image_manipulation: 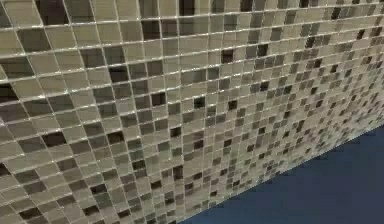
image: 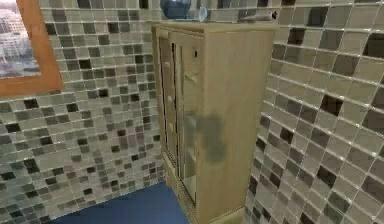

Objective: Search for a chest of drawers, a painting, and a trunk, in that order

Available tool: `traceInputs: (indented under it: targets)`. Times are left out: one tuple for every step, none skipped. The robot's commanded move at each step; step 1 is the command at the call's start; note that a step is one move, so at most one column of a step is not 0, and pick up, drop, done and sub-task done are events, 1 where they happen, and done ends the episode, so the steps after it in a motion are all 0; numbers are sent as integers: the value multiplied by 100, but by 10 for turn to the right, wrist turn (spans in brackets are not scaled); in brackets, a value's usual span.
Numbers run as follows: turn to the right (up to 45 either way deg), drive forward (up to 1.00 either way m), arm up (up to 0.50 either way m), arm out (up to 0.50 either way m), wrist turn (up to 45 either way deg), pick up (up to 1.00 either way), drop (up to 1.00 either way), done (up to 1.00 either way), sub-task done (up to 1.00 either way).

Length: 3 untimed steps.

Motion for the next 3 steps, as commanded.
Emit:
traceInputs:
  targets:
    - [0,0,0,0,0,0,0,0,100]
    - [450,0,0,0,0,0,0,0,0]
    - [450,0,0,0,0,0,0,0,0]
